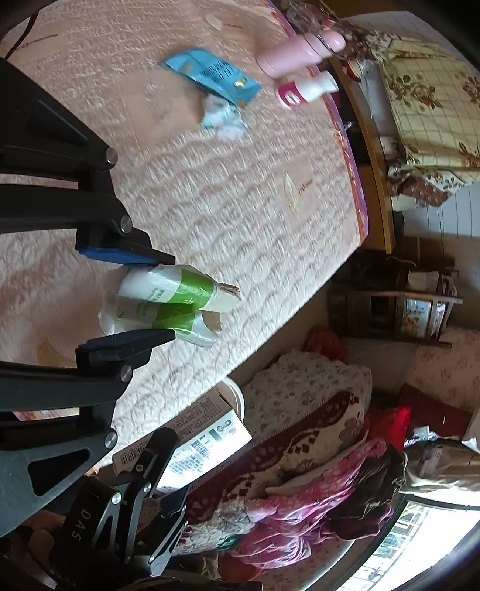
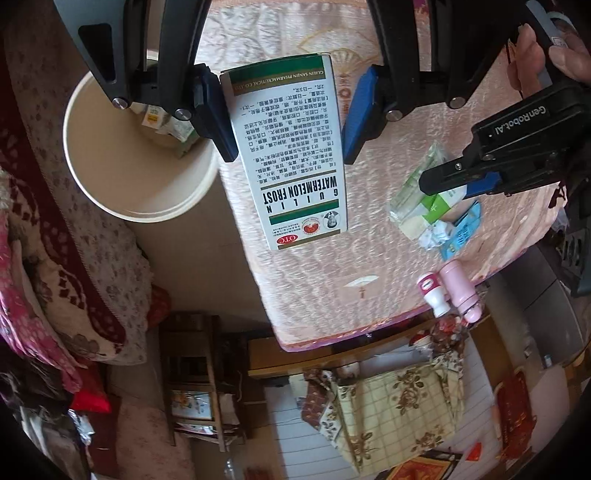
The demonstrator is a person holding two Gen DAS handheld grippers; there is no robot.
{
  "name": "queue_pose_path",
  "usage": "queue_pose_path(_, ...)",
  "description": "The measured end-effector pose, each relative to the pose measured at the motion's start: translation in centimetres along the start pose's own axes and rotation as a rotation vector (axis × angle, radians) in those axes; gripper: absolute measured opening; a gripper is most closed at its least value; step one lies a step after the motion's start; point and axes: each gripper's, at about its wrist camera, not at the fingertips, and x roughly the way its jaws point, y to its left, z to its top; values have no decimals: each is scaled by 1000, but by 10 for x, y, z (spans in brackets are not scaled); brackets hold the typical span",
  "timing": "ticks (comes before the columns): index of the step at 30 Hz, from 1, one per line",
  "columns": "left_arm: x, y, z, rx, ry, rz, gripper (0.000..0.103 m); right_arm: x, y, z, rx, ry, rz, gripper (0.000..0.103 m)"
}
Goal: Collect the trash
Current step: 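Carry the box and tissue pack over the bucket and open both tools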
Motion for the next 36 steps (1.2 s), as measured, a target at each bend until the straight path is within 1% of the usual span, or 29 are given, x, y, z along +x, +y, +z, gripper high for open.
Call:
queue_pose_path(6,11,-26,10,24,9,-37,34,-10,-26,-2,38,-14,-38,60)
queue_pose_path(13,25,-62,22,68,17,-71,34,-20,-63,-6,114,-23,-83,60)
queue_pose_path(21,48,-99,26,112,49,-102,34,-27,-98,-11,183,-31,-122,60)
queue_pose_path(24,57,-109,26,120,61,-111,34,-28,-111,-13,205,-33,-136,60)
queue_pose_path(31,83,-123,26,96,114,-157,34,-27,-135,-14,235,-28,-175,60)
queue_pose_path(36,96,-134,25,111,132,-161,34,-25,-150,-17,263,-23,-191,60)
